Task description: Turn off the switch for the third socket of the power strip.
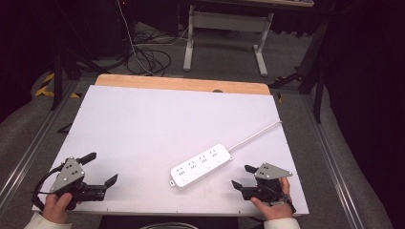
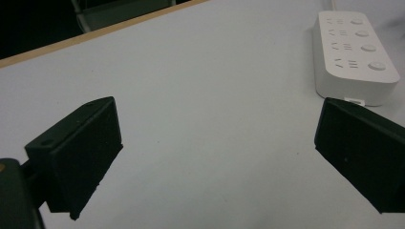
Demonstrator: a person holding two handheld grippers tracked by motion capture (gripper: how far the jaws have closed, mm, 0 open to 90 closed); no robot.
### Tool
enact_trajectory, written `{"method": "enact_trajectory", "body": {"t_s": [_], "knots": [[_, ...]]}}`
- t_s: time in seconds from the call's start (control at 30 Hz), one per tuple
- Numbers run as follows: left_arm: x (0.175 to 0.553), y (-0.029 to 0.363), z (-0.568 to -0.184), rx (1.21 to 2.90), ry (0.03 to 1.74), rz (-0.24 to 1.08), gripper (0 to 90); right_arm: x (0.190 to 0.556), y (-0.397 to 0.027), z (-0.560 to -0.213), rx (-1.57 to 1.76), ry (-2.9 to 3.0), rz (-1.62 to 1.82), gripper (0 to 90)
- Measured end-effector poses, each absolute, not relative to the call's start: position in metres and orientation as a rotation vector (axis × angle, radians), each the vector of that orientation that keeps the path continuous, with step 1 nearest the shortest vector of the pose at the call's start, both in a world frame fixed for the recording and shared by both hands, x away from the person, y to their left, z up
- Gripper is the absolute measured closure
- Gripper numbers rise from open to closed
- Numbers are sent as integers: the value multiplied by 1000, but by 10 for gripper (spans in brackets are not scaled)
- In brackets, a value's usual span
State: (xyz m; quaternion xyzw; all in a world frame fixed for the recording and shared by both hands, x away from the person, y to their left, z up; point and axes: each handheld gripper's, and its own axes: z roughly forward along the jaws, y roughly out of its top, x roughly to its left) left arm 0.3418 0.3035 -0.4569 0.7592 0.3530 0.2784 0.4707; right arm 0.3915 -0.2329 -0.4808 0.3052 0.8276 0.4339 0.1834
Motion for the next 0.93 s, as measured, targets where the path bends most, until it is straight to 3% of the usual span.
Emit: {"method": "enact_trajectory", "body": {"t_s": [0.93], "knots": [[345,304,-458,1875,897,687,22,391,-235,-480,902,2294,1212,295]]}}
